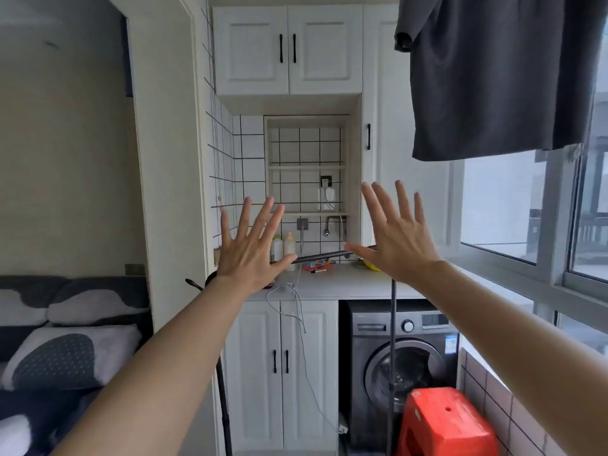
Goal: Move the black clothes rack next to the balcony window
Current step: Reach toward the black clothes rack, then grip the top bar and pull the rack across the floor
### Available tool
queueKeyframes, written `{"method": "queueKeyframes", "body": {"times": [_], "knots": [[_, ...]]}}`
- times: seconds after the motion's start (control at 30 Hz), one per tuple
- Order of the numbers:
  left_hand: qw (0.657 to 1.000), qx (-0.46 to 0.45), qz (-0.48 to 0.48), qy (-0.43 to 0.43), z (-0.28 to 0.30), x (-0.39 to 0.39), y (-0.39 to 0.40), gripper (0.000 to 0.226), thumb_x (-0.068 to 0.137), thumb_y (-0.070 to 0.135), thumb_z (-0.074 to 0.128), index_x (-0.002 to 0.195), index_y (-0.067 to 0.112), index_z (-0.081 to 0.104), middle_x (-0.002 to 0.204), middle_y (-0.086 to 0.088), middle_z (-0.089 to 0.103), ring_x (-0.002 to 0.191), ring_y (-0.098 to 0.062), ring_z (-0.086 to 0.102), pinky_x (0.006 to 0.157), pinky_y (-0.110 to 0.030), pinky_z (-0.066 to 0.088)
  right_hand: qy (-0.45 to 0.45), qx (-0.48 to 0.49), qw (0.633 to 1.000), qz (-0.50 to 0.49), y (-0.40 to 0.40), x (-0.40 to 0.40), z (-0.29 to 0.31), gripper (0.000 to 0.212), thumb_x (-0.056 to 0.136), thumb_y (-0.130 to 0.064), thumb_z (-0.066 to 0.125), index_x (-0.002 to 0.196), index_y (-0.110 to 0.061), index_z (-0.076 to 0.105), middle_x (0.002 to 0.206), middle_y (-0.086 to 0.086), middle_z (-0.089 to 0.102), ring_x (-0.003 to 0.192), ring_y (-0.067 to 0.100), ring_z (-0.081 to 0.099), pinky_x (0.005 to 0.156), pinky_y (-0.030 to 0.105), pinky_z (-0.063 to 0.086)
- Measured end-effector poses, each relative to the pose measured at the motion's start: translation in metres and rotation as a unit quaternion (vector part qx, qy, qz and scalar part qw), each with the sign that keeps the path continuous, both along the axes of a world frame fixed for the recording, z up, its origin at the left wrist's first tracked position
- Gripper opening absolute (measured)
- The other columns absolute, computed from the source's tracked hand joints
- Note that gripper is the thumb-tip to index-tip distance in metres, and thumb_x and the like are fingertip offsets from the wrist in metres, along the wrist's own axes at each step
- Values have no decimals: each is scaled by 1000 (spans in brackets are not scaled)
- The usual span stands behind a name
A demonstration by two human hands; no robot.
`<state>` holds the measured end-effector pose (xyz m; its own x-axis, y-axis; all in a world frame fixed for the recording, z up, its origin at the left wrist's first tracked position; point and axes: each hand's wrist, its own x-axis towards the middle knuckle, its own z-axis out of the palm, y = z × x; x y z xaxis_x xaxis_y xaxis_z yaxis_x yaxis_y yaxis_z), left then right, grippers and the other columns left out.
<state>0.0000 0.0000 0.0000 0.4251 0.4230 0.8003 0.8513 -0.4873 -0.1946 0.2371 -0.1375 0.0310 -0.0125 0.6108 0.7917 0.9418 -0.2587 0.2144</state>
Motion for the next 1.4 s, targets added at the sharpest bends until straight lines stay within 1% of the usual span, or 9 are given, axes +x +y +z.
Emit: {"method": "queueKeyframes", "body": {"times": [0.1,0.2,0.37,0.47,0.67,0.87,1.13,1.3,1.4], "knots": [[1000,9,6,15,-9,15,1,82,88,63,29,153,22,2,162,2,7,148,-27,-2,115,-59,3,-27,5,998,51,7,7,-9,81,91,-60,40,150,-9,17,147,15,41,141,39,29,116,53,27],[999,14,-14,34,-23,24,12,70,92,50,37,150,15,21,157,-3,30,147,-28,12,116,-56,10,-32,2,995,92,22,13,-23,64,94,-44,45,142,-4,33,131,15,55,128,35,46,110,46,37],[999,11,-45,27,-47,35,45,56,91,36,52,138,7,43,137,-9,55,138,-30,37,113,-52,25,-16,-23,993,117,61,23,-52,54,93,-35,50,136,-2,42,119,14,61,115,34,55,100,42,45],[997,25,-65,25,-63,40,79,43,89,30,57,122,4,55,116,-12,66,125,-32,51,107,-49,35,-15,-36,992,123,96,30,-74,52,94,-35,50,135,-4,44,118,12,63,112,31,58,97,40,46],[995,5,-94,29,-85,53,163,33,83,27,58,105,2,64,98,-14,68,100,-34,62,88,-44,50,-11,-92,989,116,186,42,-100,53,96,-39,44,138,-8,40,126,8,59,117,27,54,102,37,44],[994,-29,-89,49,-94,73,256,35,86,31,44,103,7,63,96,-8,68,96,-29,60,87,-41,49,5,-113,988,105,282,50,-107,52,96,-38,45,139,-9,39,128,7,57,118,26,53,103,36,42],[995,-43,-63,71,-110,105,342,28,80,27,60,102,9,61,98,-7,66,94,-28,58,86,-39,48,7,-151,981,121,379,68,-120,48,96,-39,45,134,-10,41,130,7,56,120,27,51,104,37,42],[995,-73,-18,66,-123,110,386,35,78,27,62,109,12,60,103,-5,65,98,-26,58,87,-38,48,3,-167,973,161,439,71,-124,44,95,-38,47,129,-10,45,121,8,59,114,29,53,100,39,44],[995,-79,4,67,-127,101,403,37,74,25,68,108,11,60,101,-5,65,95,-27,59,84,-38,49,-11,-173,966,191,469,64,-124,43,94,-37,49,128,-11,46,119,7,59,113,29,53,99,39,45]]}}
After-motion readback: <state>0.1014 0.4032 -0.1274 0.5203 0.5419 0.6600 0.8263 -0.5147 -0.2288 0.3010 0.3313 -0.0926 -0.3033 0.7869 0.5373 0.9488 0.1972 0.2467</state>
